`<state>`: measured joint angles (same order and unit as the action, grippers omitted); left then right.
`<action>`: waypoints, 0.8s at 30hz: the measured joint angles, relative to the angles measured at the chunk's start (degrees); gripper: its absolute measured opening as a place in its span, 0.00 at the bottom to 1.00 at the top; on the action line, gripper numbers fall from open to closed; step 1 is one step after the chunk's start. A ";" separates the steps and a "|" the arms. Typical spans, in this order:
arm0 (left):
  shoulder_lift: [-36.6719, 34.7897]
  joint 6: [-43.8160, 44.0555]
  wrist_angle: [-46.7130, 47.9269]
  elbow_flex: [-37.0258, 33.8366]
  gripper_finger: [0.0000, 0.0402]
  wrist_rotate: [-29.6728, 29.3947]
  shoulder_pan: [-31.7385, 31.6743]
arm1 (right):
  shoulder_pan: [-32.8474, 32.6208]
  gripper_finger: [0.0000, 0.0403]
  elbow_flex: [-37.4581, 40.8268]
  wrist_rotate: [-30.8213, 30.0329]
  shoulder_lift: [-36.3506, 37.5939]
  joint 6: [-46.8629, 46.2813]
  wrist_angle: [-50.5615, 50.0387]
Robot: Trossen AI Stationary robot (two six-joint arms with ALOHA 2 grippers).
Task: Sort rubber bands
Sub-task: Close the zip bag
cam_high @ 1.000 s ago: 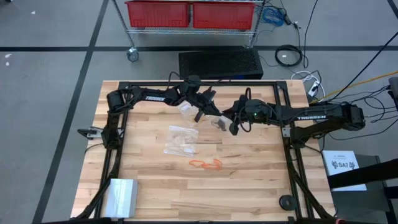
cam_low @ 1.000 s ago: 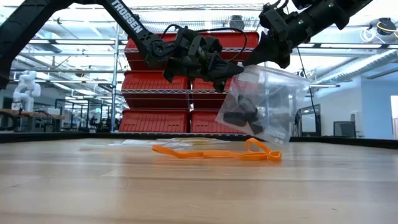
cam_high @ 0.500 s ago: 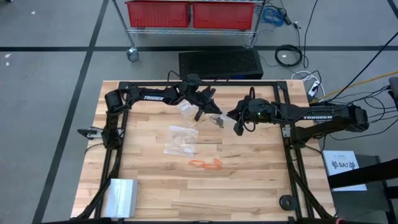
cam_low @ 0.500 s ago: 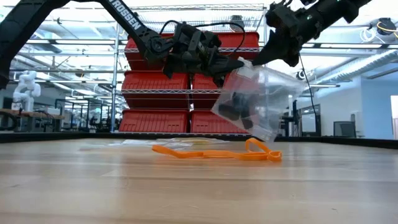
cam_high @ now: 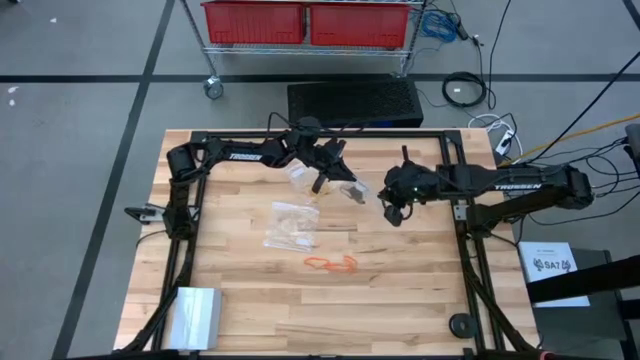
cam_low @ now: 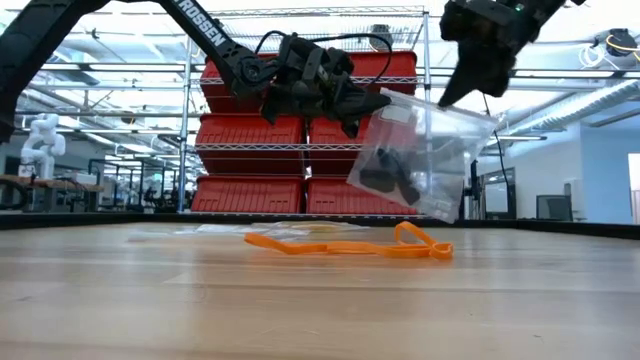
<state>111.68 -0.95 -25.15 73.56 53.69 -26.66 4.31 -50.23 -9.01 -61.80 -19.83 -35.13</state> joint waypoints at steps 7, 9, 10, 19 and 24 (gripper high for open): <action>0.00 0.02 0.13 0.00 0.00 -0.02 -0.31 | -1.63 0.02 -0.01 0.43 0.02 -3.96 -6.20; 0.00 0.02 0.15 0.00 0.00 -0.02 -0.33 | -1.81 0.02 -0.01 1.22 0.02 -4.95 -8.07; 0.00 0.02 0.14 0.00 0.00 -0.02 -0.33 | -1.83 0.02 -0.01 1.57 0.02 -5.33 -8.79; -0.02 0.17 0.43 0.00 0.00 -0.04 -0.31 | -1.81 0.02 -0.03 1.65 0.04 -7.81 -14.93; -0.02 0.01 0.82 0.00 0.00 -0.68 -0.28 | -1.81 0.05 -0.08 1.35 0.04 -8.09 -15.49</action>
<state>111.66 -0.94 -24.32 73.56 53.01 -26.94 2.50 -50.30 -7.67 -61.76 -27.91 -50.62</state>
